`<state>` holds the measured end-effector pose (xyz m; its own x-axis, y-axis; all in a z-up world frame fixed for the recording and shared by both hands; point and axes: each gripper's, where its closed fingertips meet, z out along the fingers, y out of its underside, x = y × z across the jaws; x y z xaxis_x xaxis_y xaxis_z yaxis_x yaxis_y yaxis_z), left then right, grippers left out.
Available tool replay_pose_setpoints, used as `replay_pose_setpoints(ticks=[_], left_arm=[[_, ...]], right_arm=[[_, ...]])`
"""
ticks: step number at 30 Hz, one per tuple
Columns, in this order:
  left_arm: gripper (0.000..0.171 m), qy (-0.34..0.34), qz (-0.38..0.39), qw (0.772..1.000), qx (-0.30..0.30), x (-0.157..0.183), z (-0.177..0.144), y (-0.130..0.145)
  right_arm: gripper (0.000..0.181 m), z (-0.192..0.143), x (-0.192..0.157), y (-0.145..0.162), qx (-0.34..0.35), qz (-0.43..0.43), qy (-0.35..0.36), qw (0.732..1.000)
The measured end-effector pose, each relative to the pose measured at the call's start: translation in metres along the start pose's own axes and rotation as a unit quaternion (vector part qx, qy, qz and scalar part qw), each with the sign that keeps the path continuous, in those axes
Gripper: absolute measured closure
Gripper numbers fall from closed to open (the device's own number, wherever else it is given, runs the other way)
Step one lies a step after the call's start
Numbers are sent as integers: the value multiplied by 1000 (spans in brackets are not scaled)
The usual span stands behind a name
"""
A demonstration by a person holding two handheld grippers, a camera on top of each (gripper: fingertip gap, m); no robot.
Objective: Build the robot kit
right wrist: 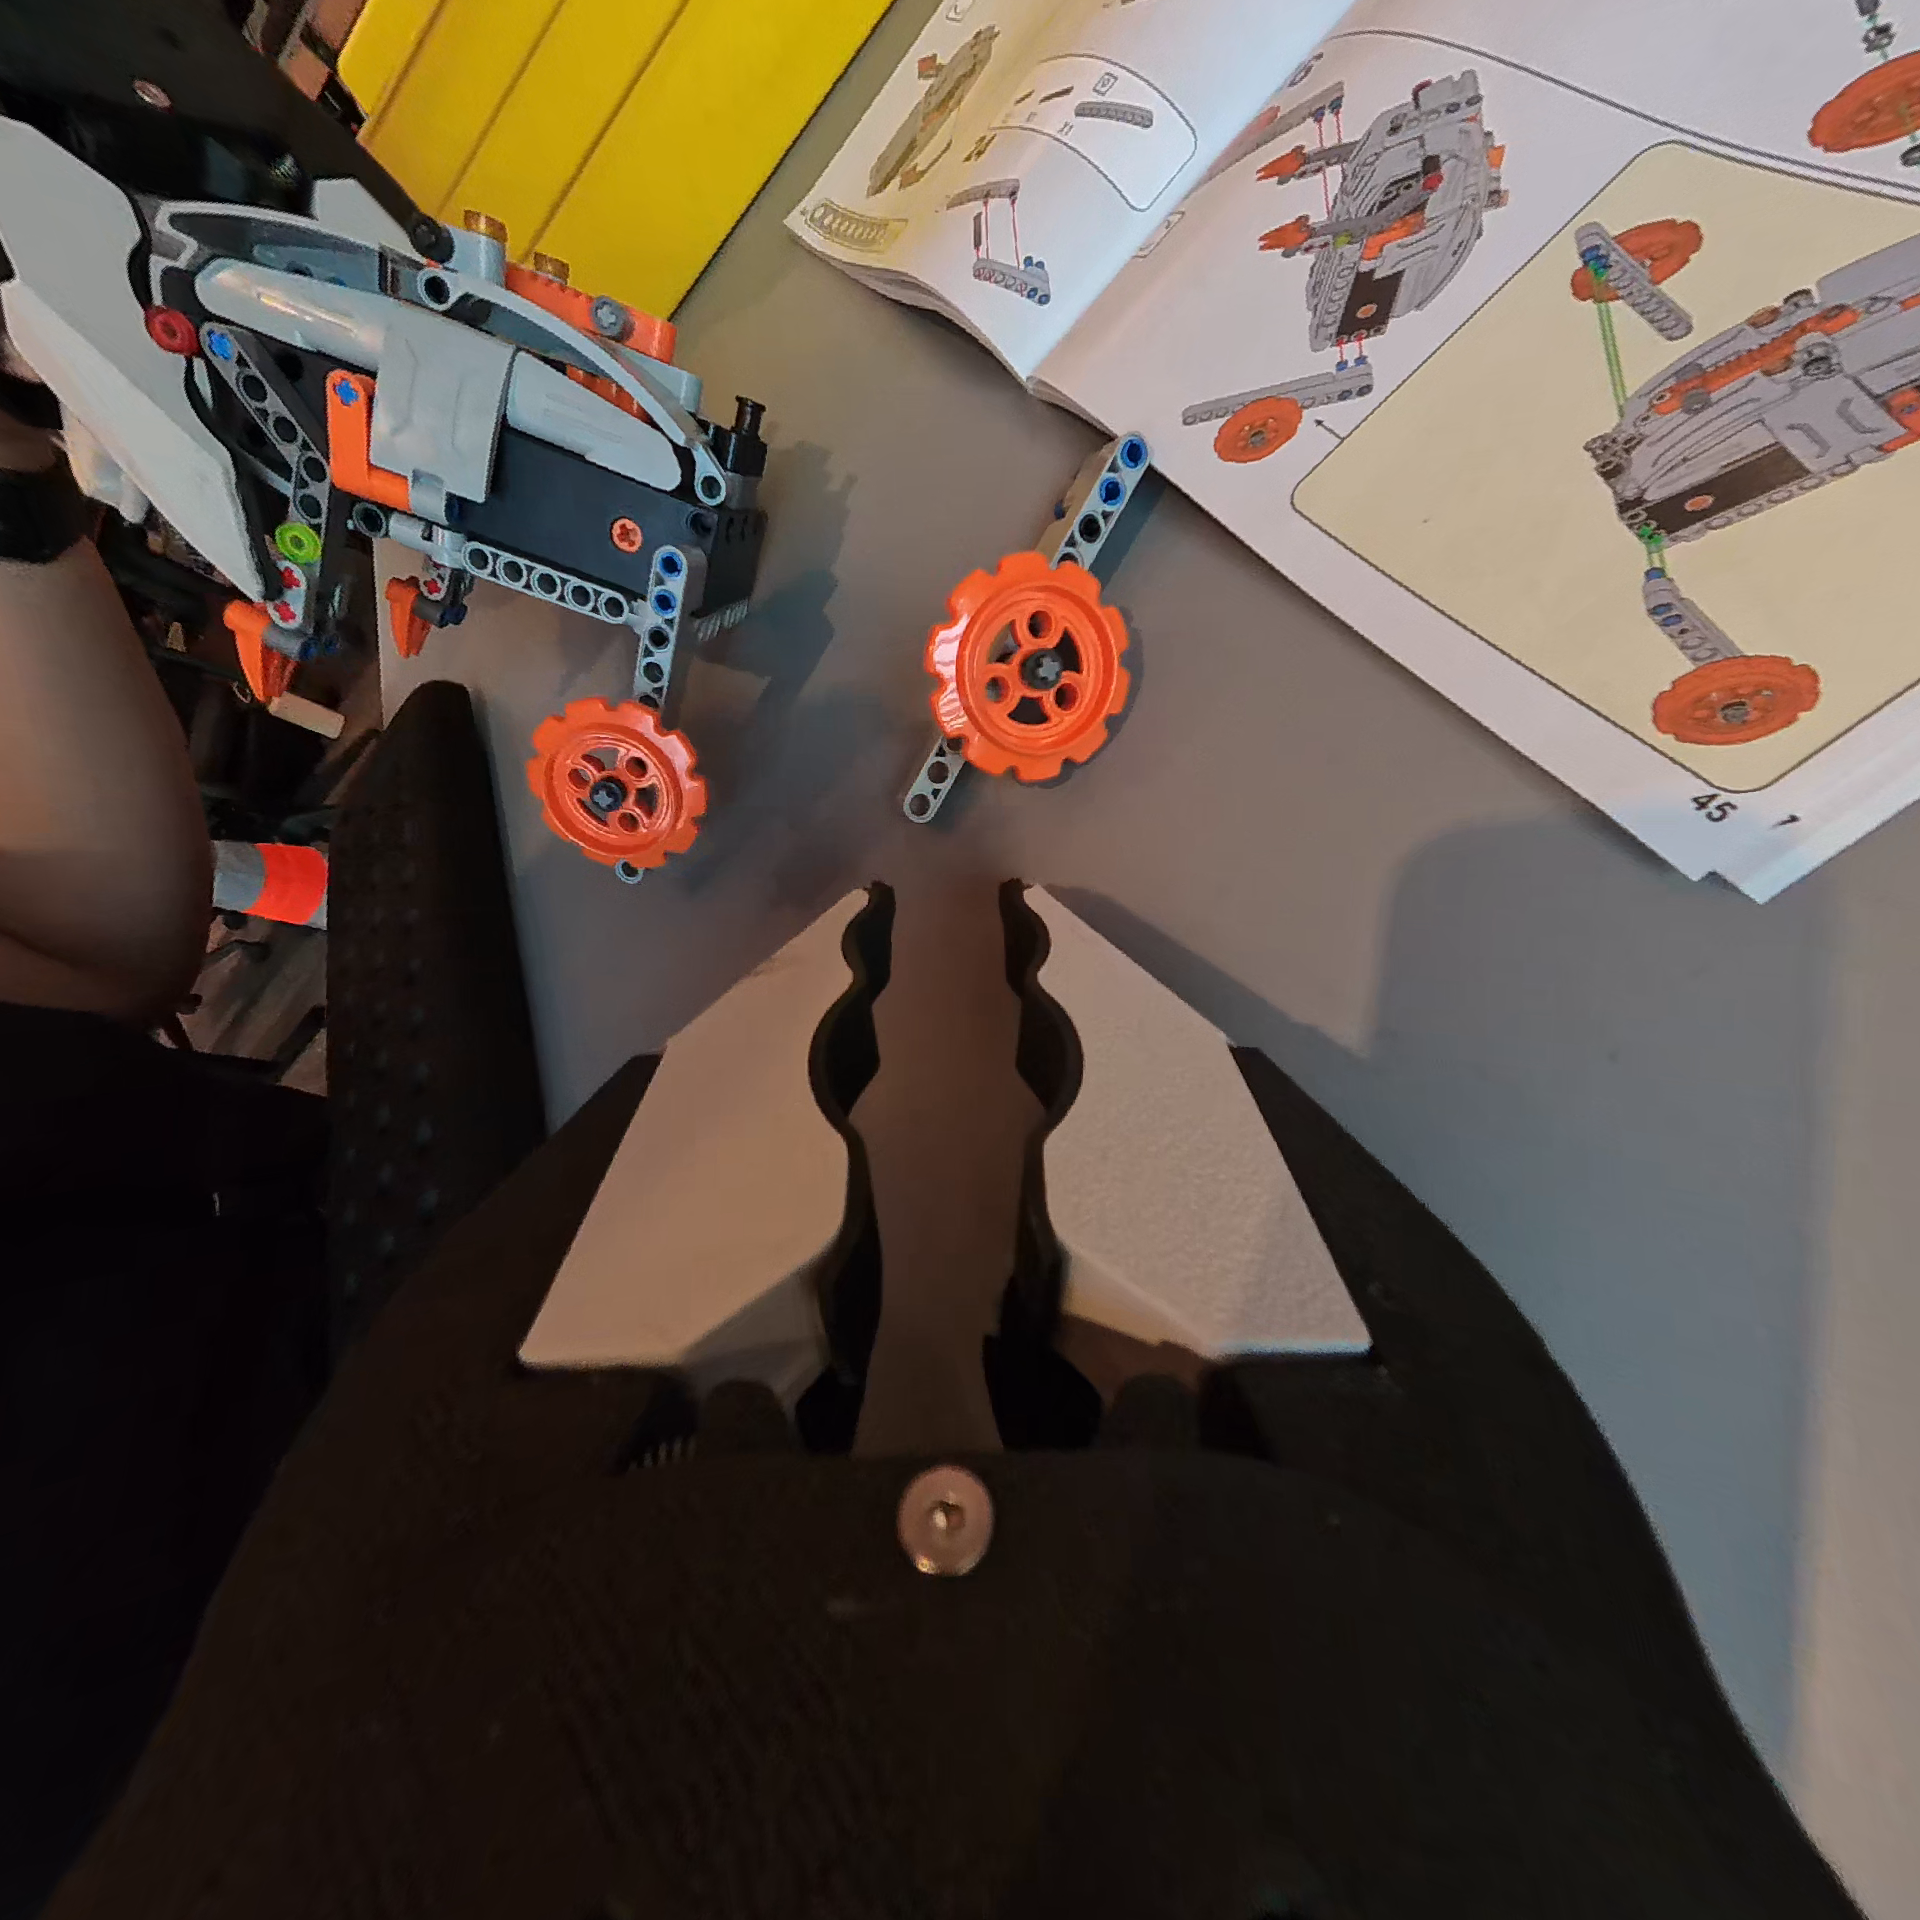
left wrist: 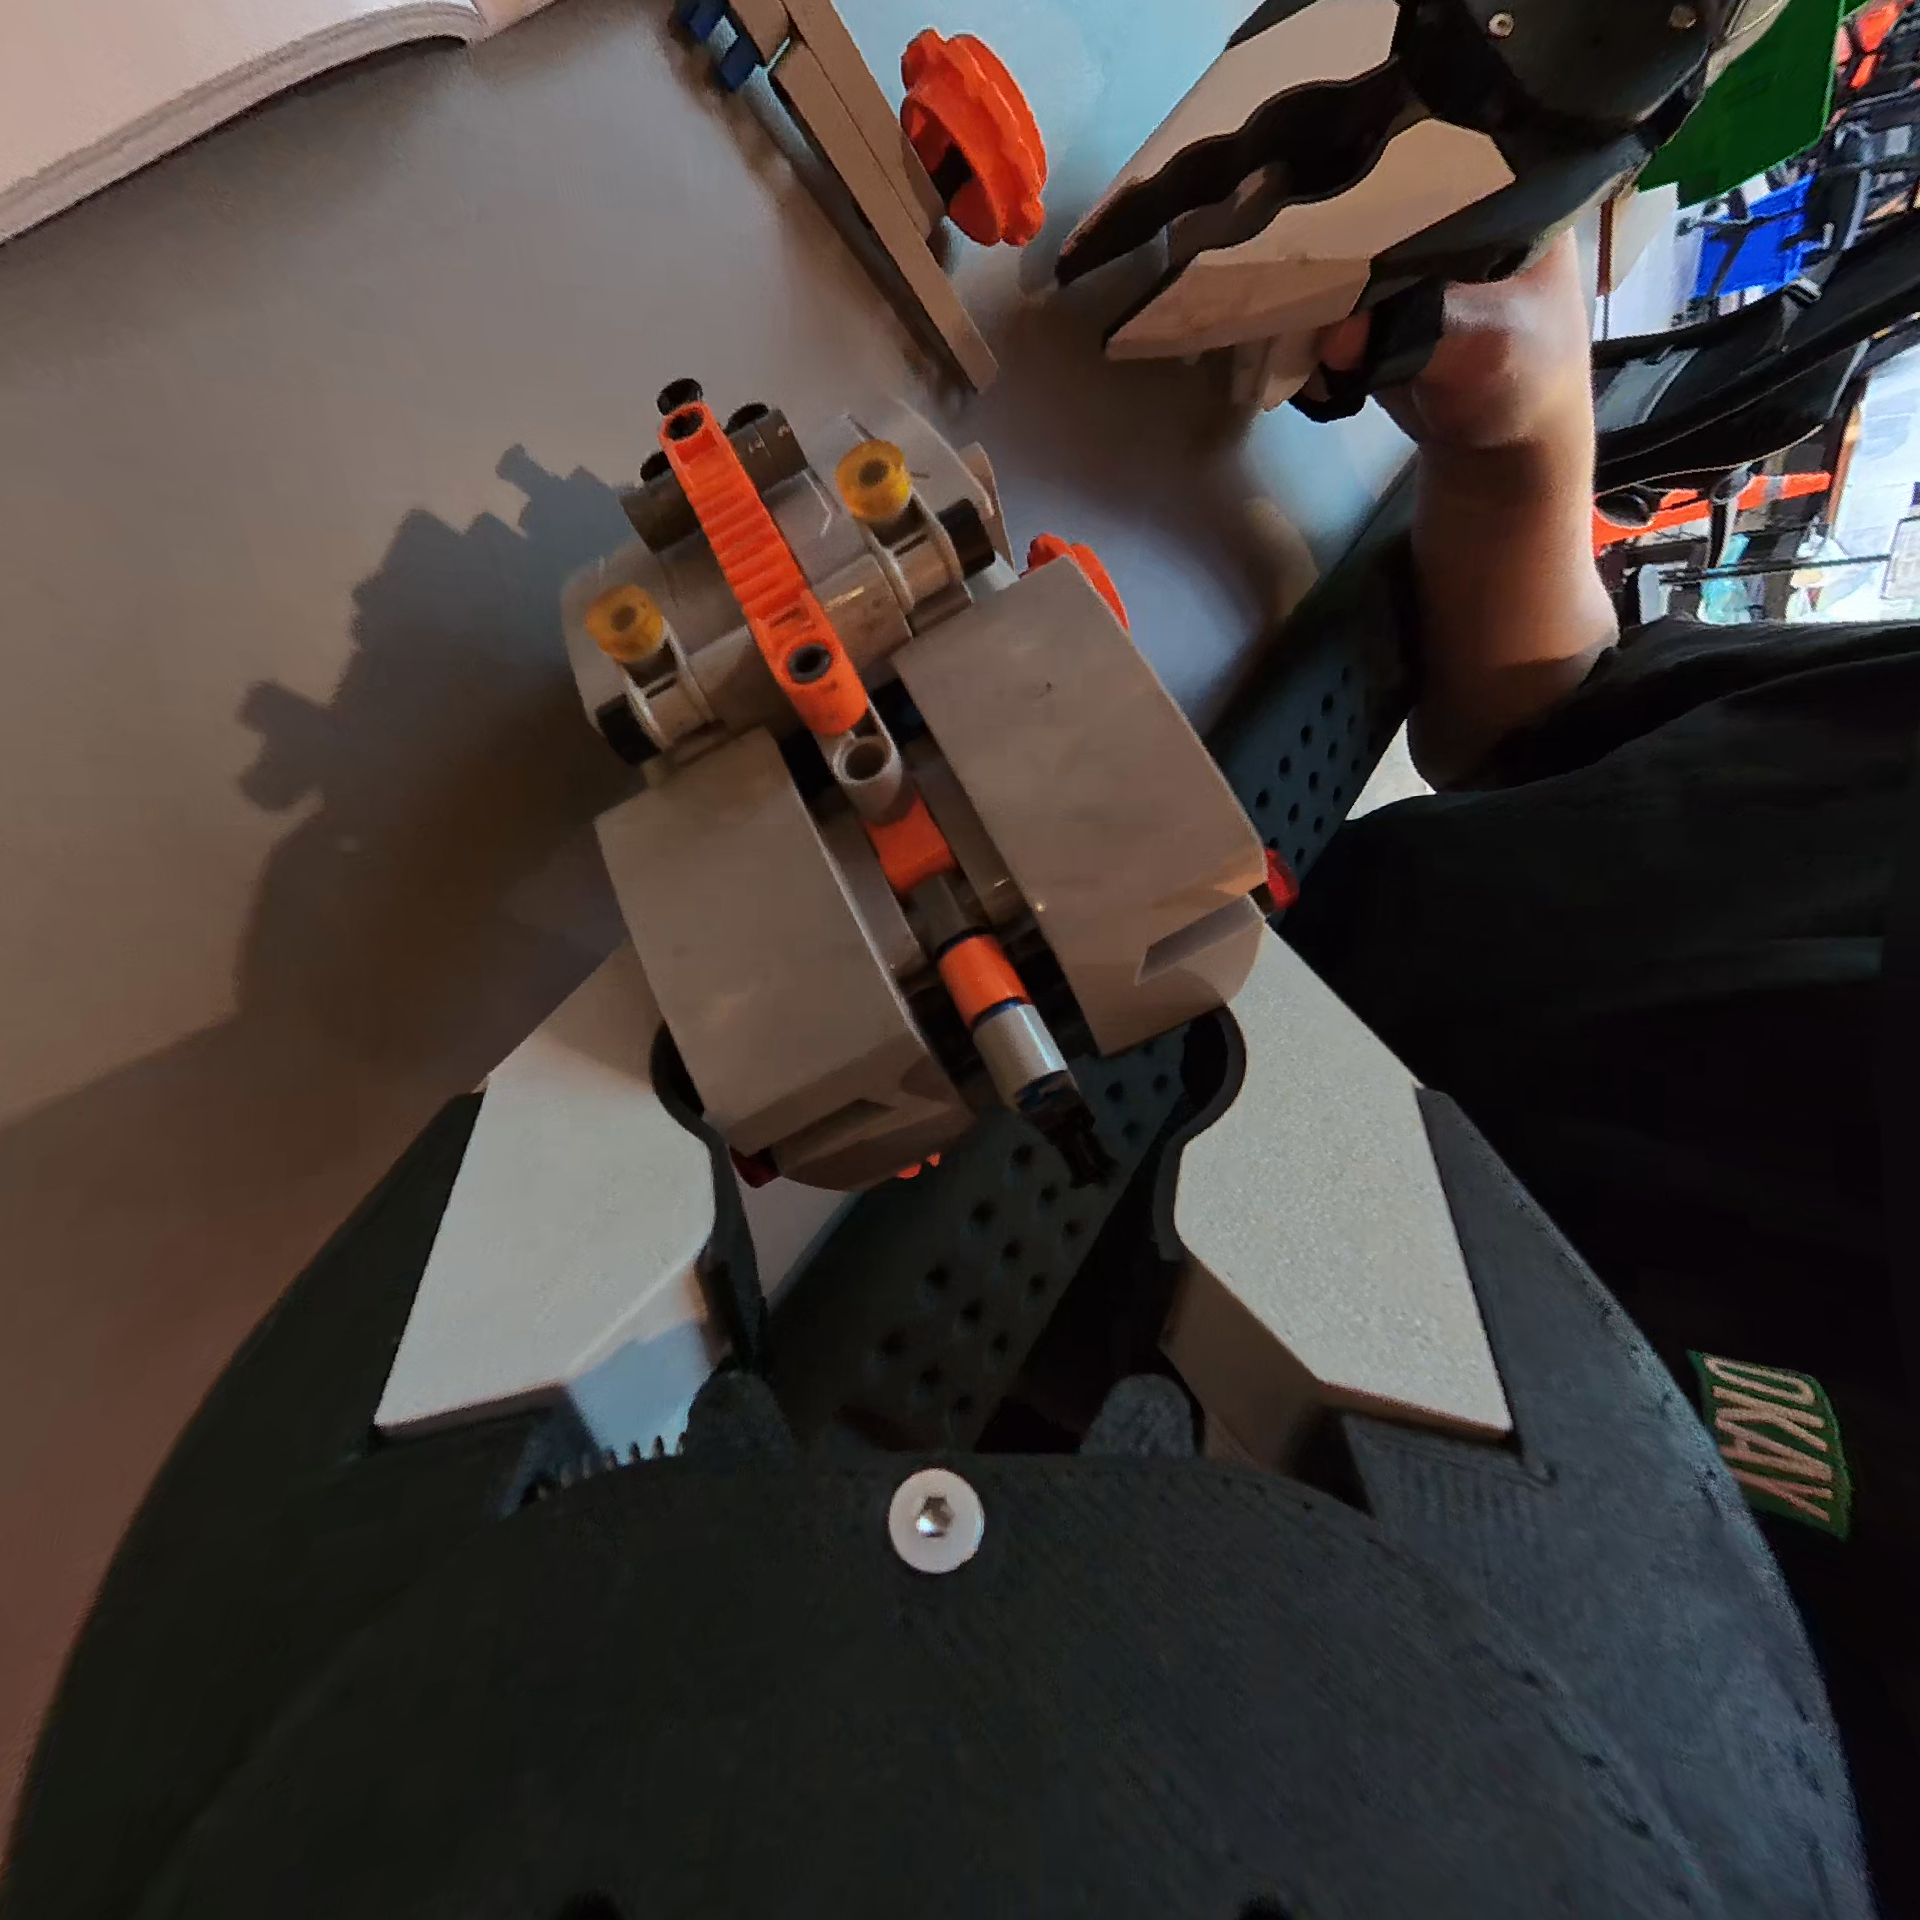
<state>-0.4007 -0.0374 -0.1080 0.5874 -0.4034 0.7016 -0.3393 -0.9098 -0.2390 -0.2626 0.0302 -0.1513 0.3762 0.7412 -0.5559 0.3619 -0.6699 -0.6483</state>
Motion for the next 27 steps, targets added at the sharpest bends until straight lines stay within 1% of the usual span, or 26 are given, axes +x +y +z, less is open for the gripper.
replay_pose_setpoints(ticks=[5, 14, 18, 23, 27], left_arm=[[81, 19, 7, 1000, -3, -2, -1, -4], [81, 31, 9, 999, -8, -3, -2, -4], [81, 29, 11, 999, -23, -3, -2, -5], [81, 17, 18, 998, -54, -2, -2, -7], [81, 3, 25, 998, -61, -1, -1, -7]], right_arm=[[161, 0, 2, 1, -1, 4, 2, 1000], [161, 1, 3, 1, -1, 7, 0, 1000], [161, 1, 3, 2, -2, 6, 0, 1000], [161, 0, 2, 2, -5, 5, -1, 1000], [161, 0, 1, 2, -6, 2, 1, 1000]])
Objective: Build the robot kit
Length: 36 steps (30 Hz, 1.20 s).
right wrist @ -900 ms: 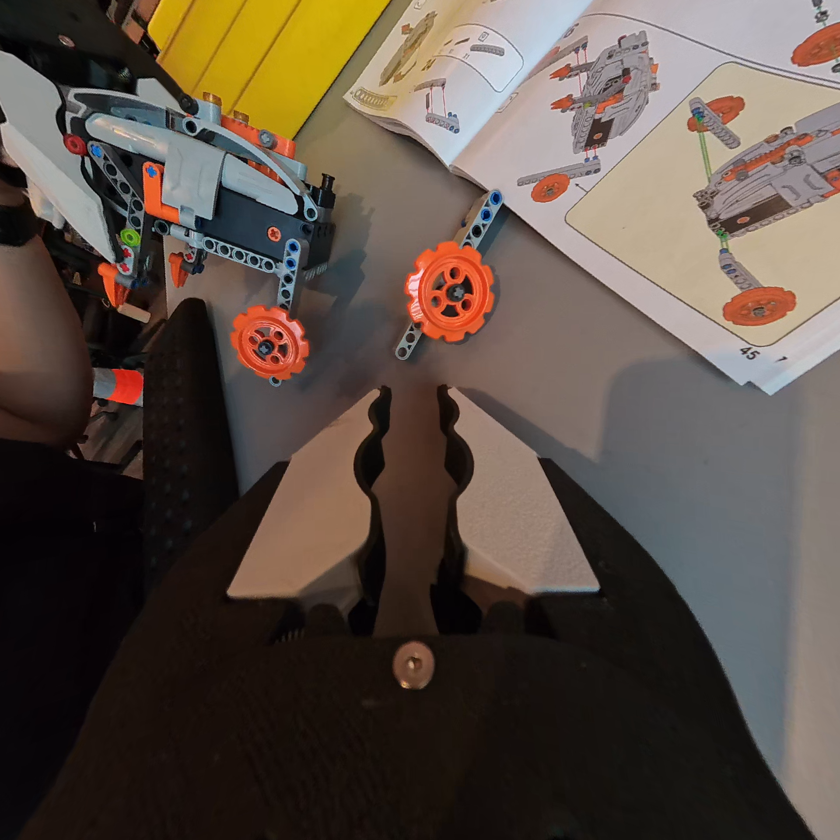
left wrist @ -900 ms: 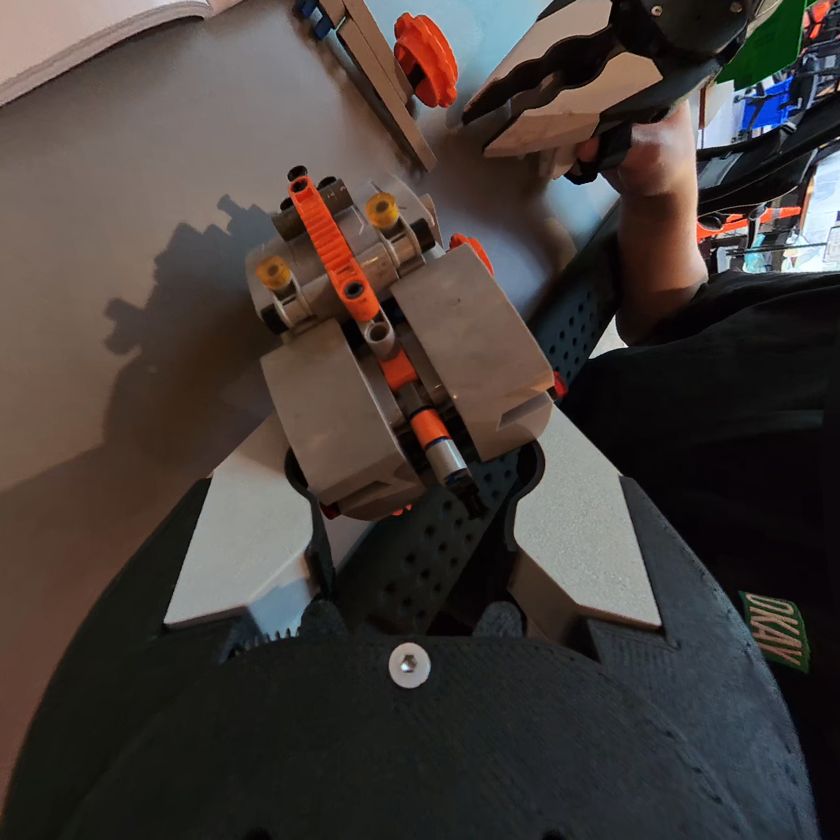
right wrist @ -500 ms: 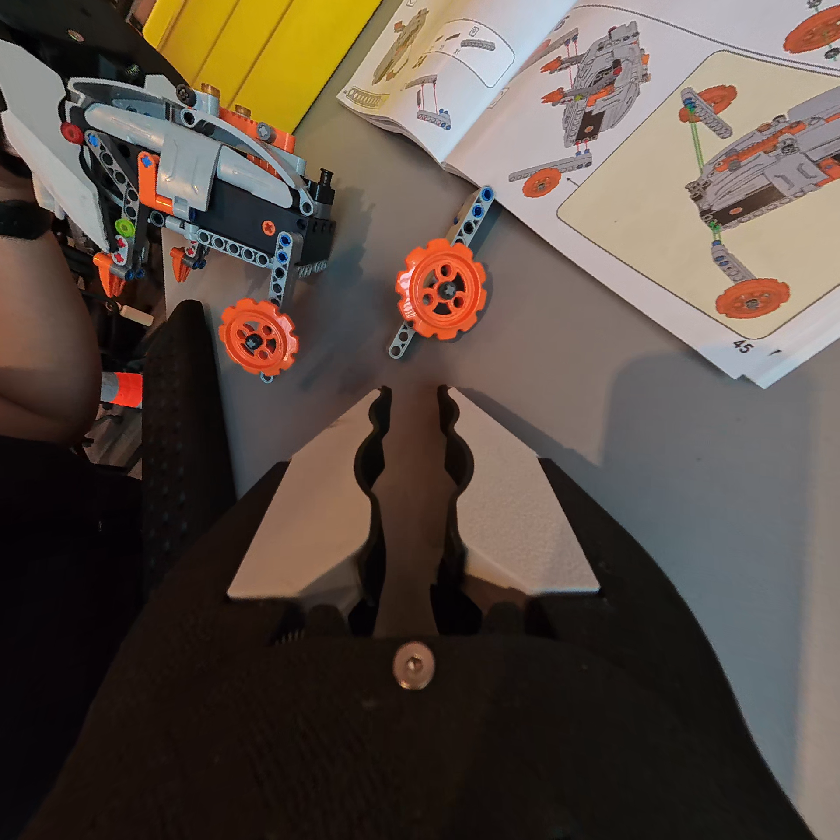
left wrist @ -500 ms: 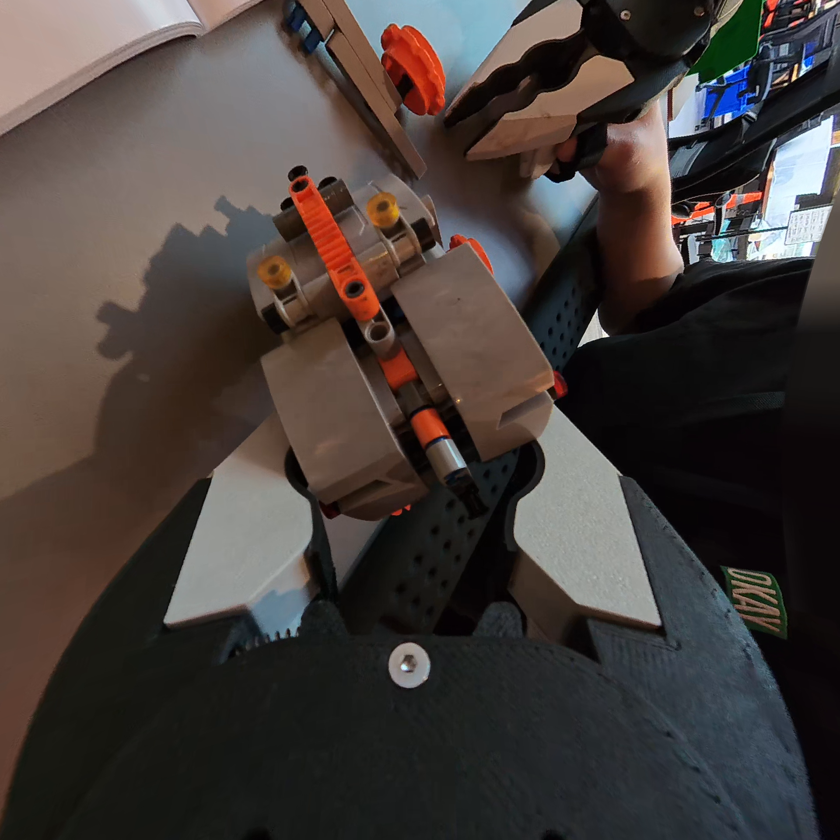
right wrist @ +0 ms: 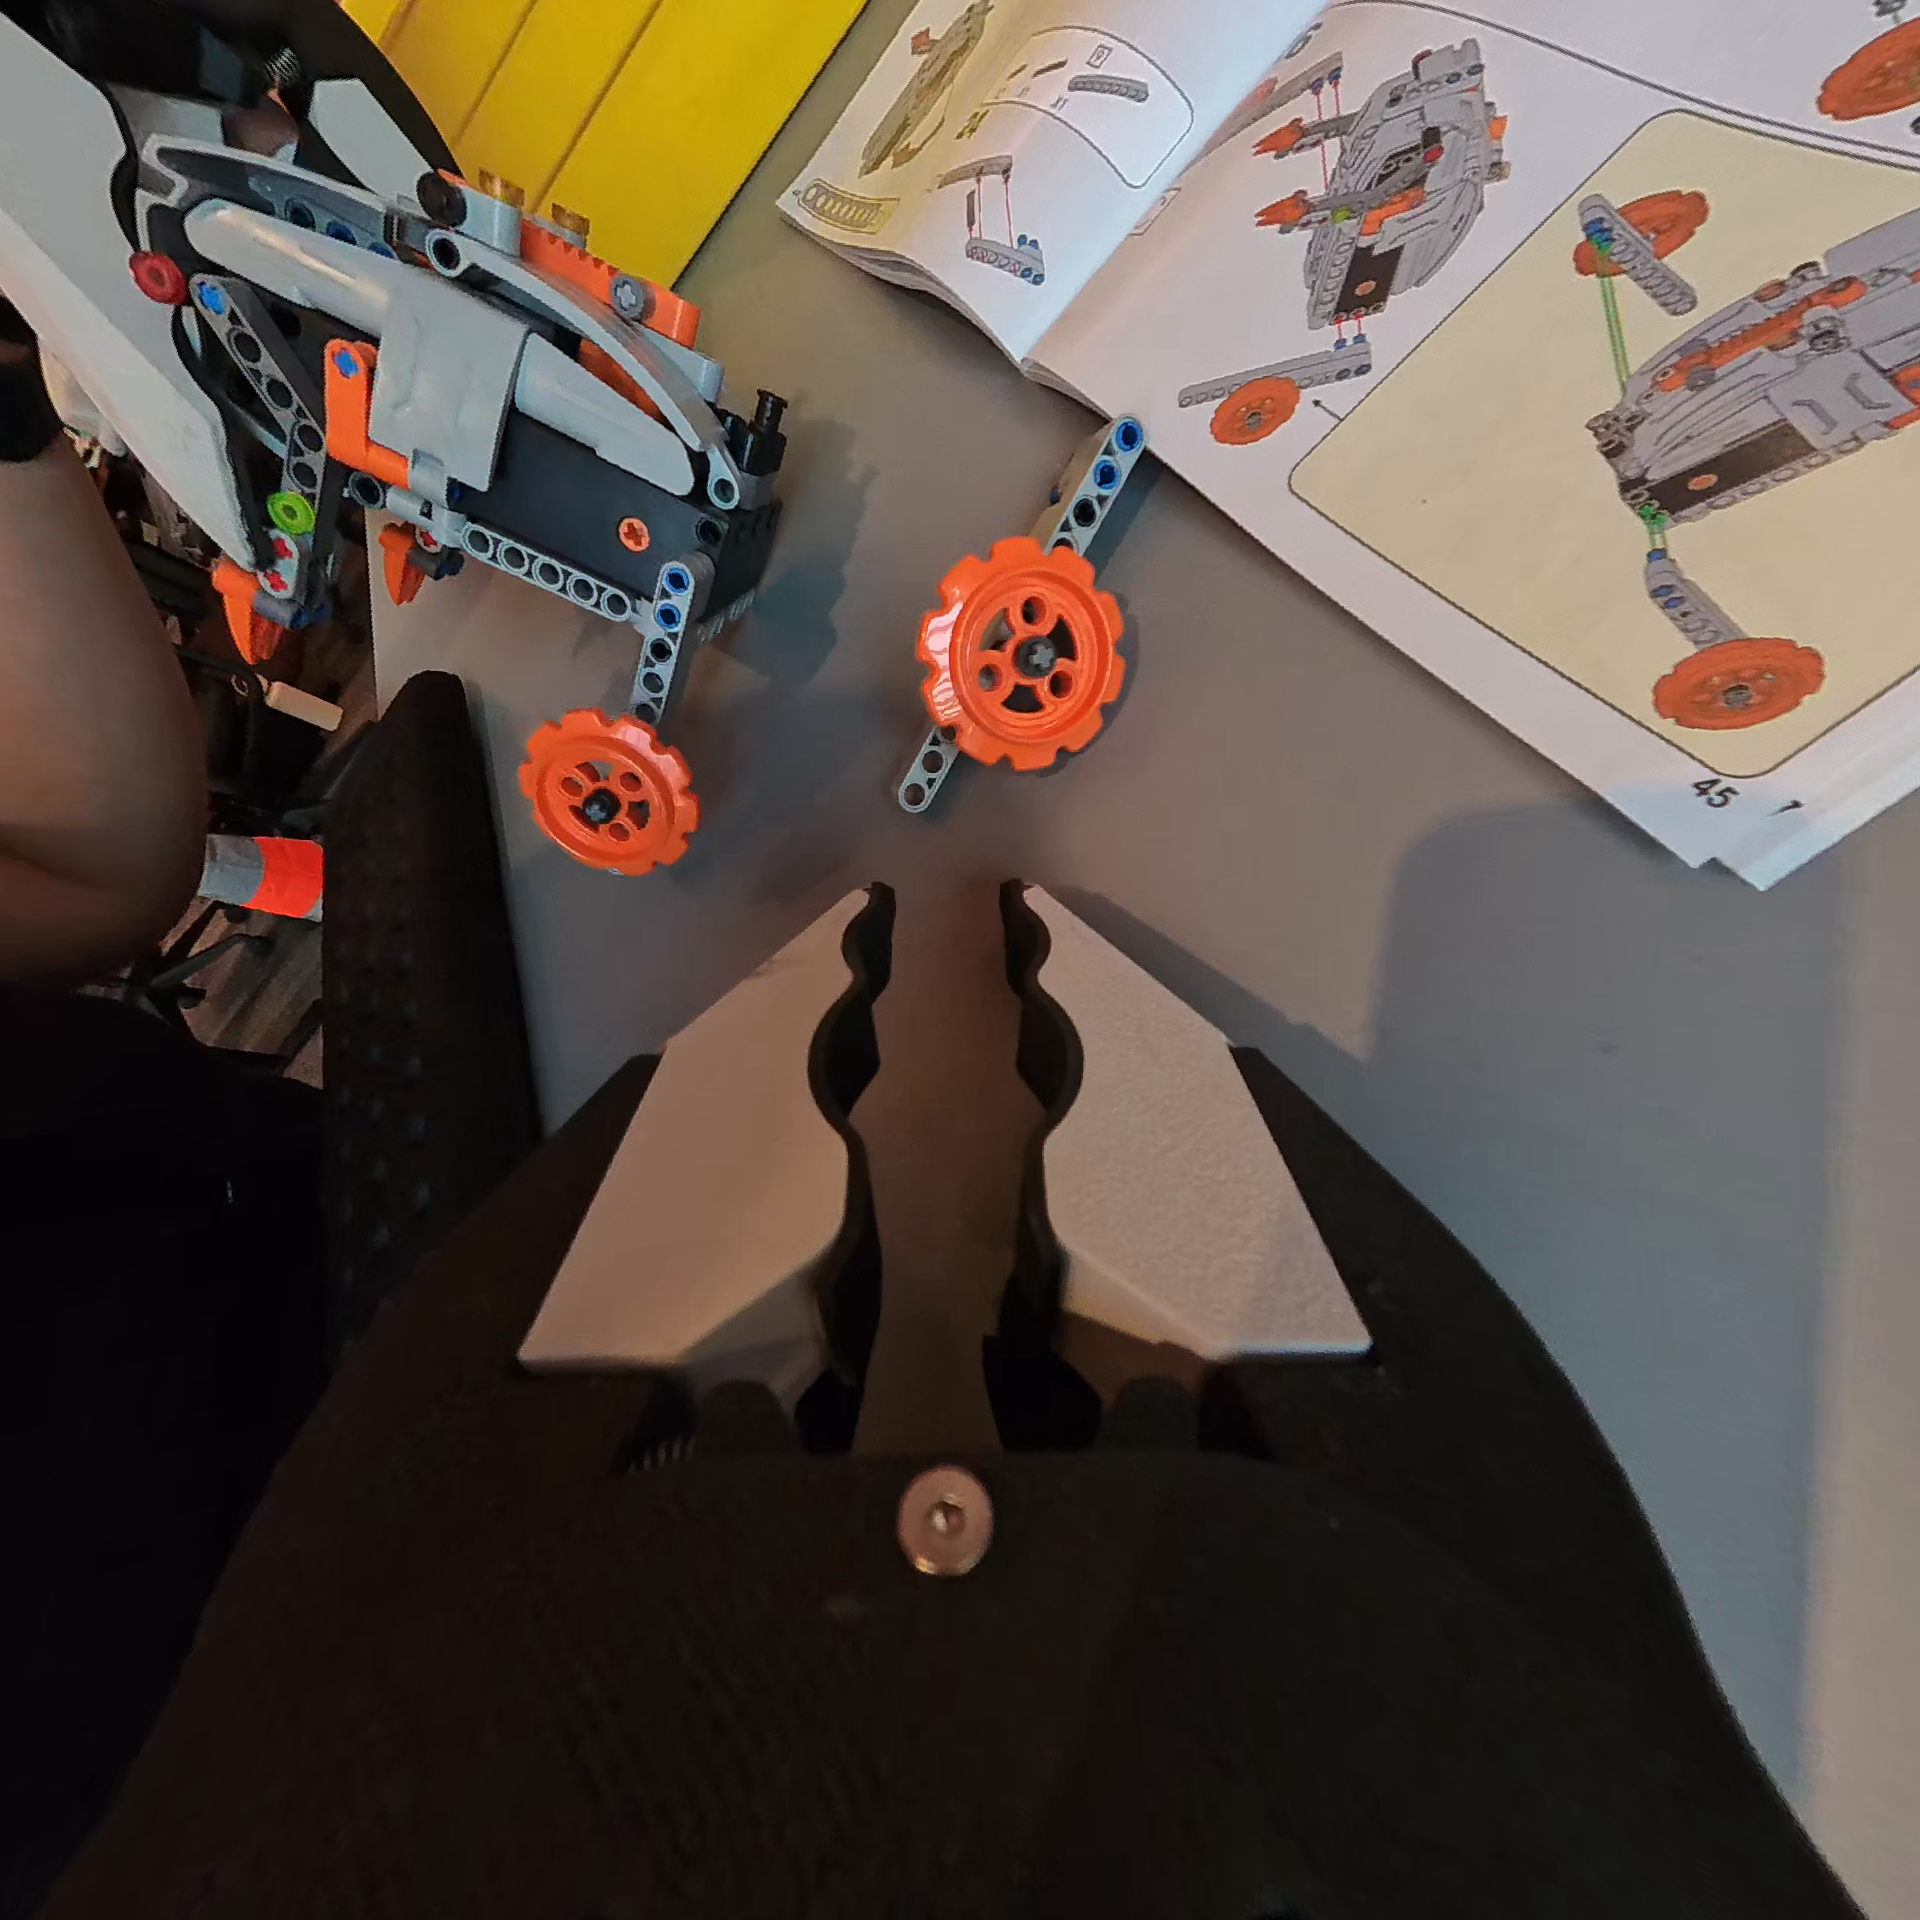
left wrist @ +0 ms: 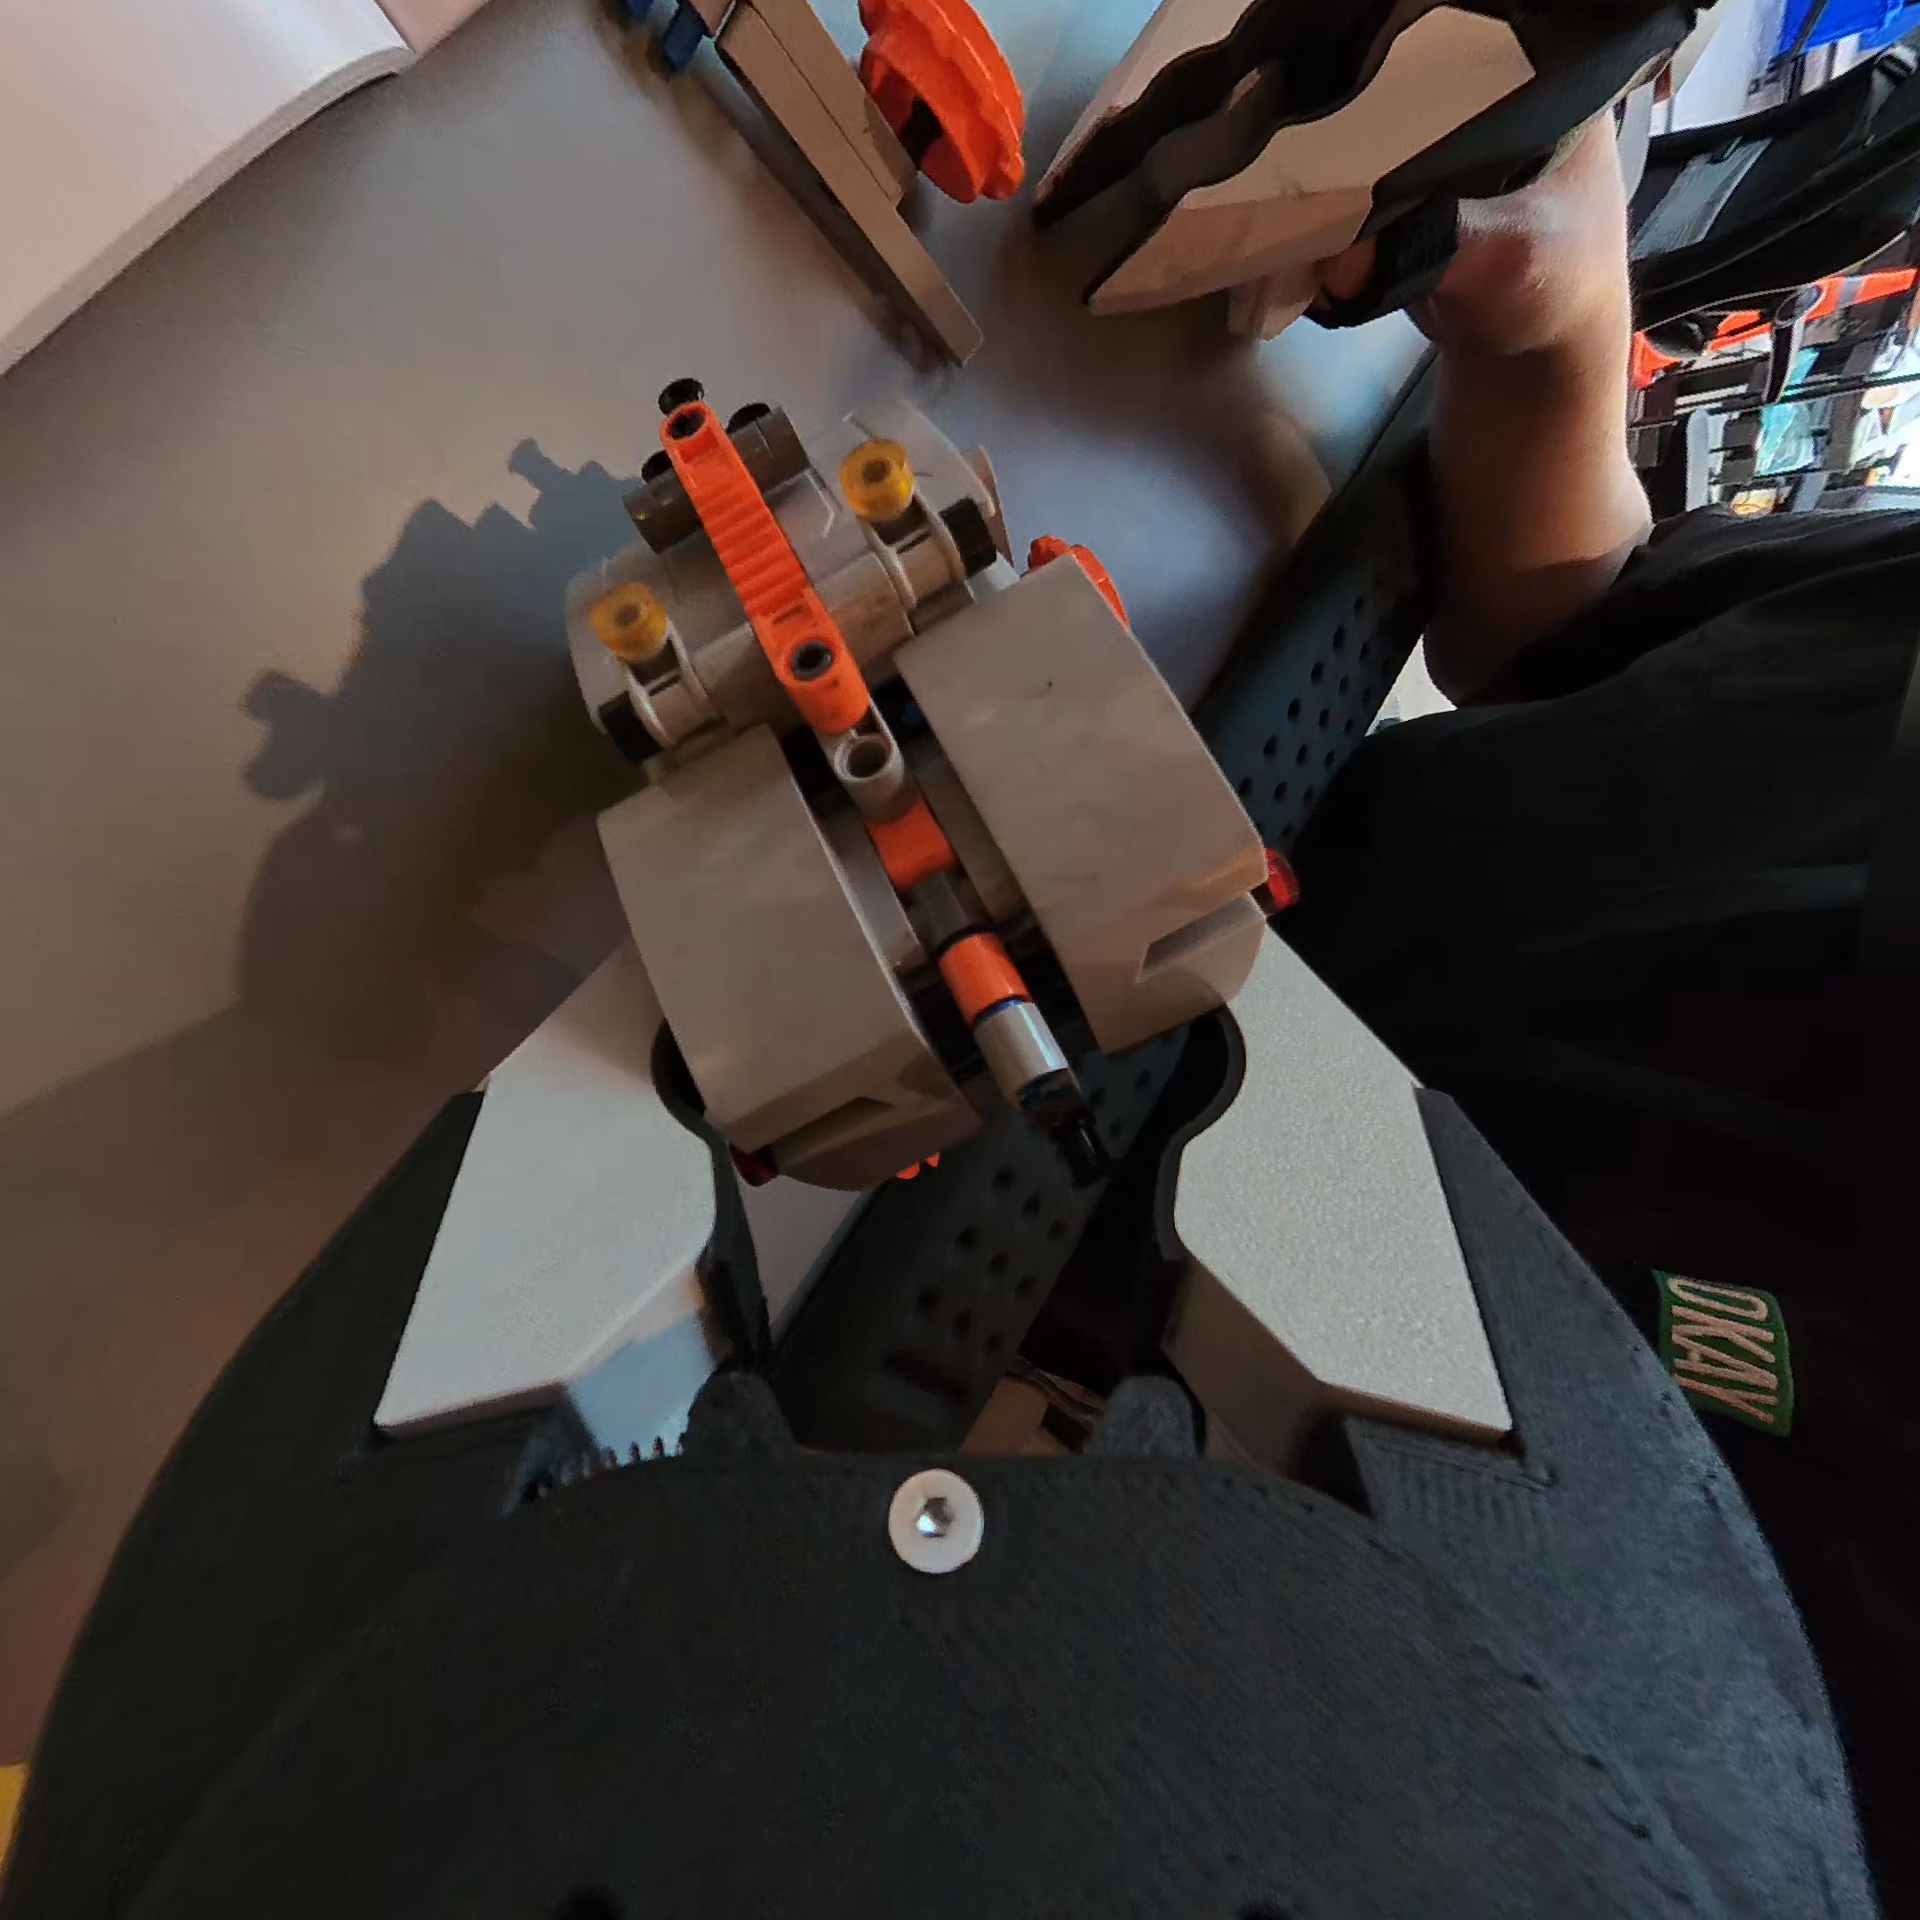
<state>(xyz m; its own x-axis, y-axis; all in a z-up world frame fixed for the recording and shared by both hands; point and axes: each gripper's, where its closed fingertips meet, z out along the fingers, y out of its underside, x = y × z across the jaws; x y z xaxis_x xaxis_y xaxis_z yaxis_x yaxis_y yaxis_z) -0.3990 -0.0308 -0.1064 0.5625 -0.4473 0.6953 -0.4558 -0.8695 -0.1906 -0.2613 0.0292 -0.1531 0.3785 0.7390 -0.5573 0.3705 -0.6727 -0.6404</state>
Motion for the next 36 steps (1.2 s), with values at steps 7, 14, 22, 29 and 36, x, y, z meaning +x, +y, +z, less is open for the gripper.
replay_pose_setpoints(ticks=[7, 14, 22, 29, 36], left_arm=[[81, -1, -2, 1000, 1, 1, 1, 0], [81, -2, -1, 1000, 3, 1, 1, 0], [81, -3, -3, 1000, 4, 1, 1, 0], [81, -6, -2, 1000, 1, 1, 1, 0], [81, -5, -3, 1000, 1, 1, 1, -1]], right_arm=[[161, 1, -1, 2, -4, -1, -1, 1000], [161, 1, 0, 1, -3, 1, 0, 1000], [161, 2, -1, 2, -6, -1, -2, 1000], [161, 3, -2, 2, -7, -1, -2, 1000], [161, 3, -2, 3, -9, -2, -3, 1000]])
